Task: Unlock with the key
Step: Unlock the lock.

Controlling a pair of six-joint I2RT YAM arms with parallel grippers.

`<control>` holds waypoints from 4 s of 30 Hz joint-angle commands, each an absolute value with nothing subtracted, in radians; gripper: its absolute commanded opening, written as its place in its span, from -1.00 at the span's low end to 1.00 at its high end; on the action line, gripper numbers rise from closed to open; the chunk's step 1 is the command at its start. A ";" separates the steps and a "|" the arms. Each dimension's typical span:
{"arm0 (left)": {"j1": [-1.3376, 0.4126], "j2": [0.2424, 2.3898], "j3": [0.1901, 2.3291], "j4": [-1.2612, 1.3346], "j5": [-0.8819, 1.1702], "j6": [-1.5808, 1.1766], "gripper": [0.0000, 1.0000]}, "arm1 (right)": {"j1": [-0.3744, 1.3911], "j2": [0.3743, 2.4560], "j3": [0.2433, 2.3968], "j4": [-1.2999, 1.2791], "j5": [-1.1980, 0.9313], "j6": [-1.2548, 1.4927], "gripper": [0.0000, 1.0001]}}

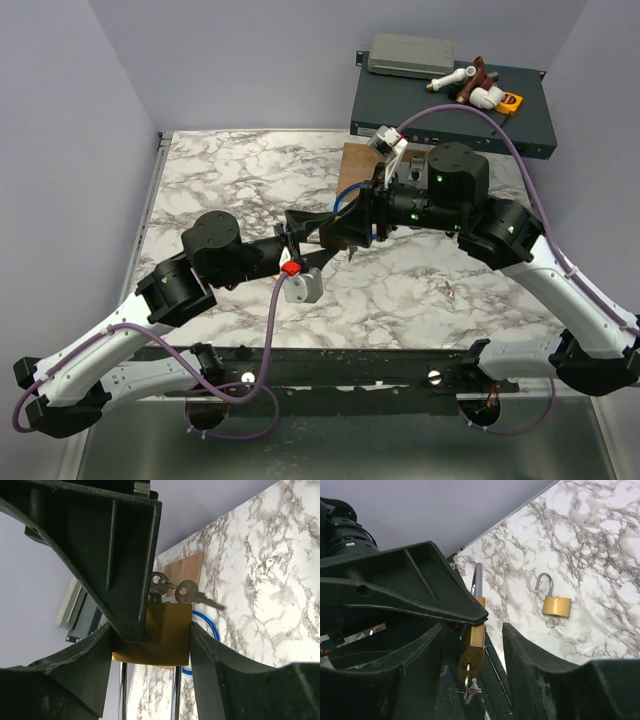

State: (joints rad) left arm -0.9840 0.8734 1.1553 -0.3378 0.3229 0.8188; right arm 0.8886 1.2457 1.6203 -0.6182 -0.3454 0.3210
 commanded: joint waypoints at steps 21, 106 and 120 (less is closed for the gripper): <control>-0.801 0.944 1.398 -0.609 0.826 0.295 0.97 | 0.892 1.260 1.735 -0.756 -0.535 0.118 -0.99; -0.569 0.709 0.795 0.044 1.130 -0.393 -1.00 | 1.046 1.226 1.560 -0.724 -0.367 0.110 -0.11; -0.569 0.703 0.790 0.057 1.132 -0.397 -1.00 | 1.045 1.225 1.545 -0.766 -0.394 0.118 -0.25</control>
